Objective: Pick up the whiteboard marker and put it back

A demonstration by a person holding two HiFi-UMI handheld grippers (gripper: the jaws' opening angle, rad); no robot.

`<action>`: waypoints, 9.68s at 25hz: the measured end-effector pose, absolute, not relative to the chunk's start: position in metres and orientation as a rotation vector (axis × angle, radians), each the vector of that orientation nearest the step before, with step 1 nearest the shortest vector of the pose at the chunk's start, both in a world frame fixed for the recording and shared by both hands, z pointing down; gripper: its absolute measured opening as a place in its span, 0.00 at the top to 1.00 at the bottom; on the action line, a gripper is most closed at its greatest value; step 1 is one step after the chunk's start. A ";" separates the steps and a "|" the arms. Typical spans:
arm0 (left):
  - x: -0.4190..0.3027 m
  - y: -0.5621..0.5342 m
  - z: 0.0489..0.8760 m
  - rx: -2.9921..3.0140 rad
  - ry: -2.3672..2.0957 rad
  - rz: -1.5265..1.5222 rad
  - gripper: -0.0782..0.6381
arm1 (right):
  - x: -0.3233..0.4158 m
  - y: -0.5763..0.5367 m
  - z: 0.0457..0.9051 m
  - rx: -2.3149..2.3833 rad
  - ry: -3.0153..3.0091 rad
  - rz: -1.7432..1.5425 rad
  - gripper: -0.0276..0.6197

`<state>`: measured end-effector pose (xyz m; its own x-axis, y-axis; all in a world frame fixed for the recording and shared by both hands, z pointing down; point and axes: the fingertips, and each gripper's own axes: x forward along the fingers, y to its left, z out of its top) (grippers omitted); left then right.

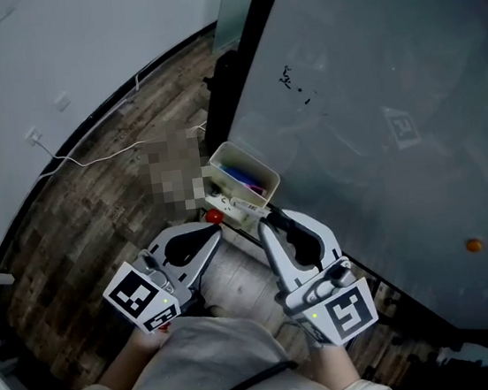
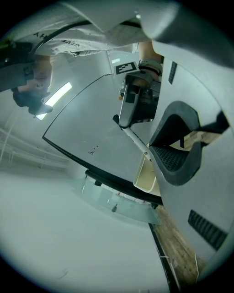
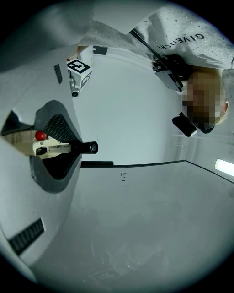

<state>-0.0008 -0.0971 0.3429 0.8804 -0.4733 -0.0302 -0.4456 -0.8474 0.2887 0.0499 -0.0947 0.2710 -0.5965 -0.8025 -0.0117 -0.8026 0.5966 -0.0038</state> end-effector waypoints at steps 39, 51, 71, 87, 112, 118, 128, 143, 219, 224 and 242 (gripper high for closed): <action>-0.003 -0.105 0.318 2.828 -0.719 -0.210 0.87 | 0.053 -0.078 0.233 -1.394 2.819 0.164 0.84; -0.011 -0.096 0.318 2.849 -0.708 -0.188 0.87 | 0.045 -0.077 0.236 -1.377 2.802 0.111 0.84; -0.008 -0.099 0.323 2.833 -0.690 -0.191 0.87 | 0.041 -0.087 0.250 -1.373 2.826 0.052 0.84; 0.001 -0.101 0.324 2.837 -0.653 -0.178 0.87 | 0.040 -0.094 0.255 -1.389 2.835 0.027 0.84; 0.038 -0.080 0.372 2.795 -0.468 -0.028 0.87 | 0.043 -0.112 0.304 -1.574 2.841 -0.061 0.84; 0.046 -0.078 0.384 2.778 -0.437 -0.003 0.87 | 0.044 -0.114 0.314 -1.611 2.840 -0.070 0.84; 0.053 -0.082 0.399 2.749 -0.489 0.021 0.87 | 0.043 -0.119 0.326 -1.661 2.860 -0.100 0.84; 0.057 -0.081 0.419 2.793 -0.603 0.141 0.87 | 0.034 -0.119 0.341 -1.691 2.921 -0.073 0.84; 0.019 -0.071 0.404 2.740 -0.844 0.095 0.87 | 0.046 -0.077 0.366 -1.681 3.025 -0.118 0.89; 0.013 -0.066 0.397 2.739 -0.899 0.080 0.87 | 0.041 -0.066 0.365 -1.626 3.059 -0.101 0.91; 0.001 -0.029 0.375 2.724 -1.085 0.024 0.87 | 0.029 -0.021 0.357 -1.443 3.139 -0.039 0.93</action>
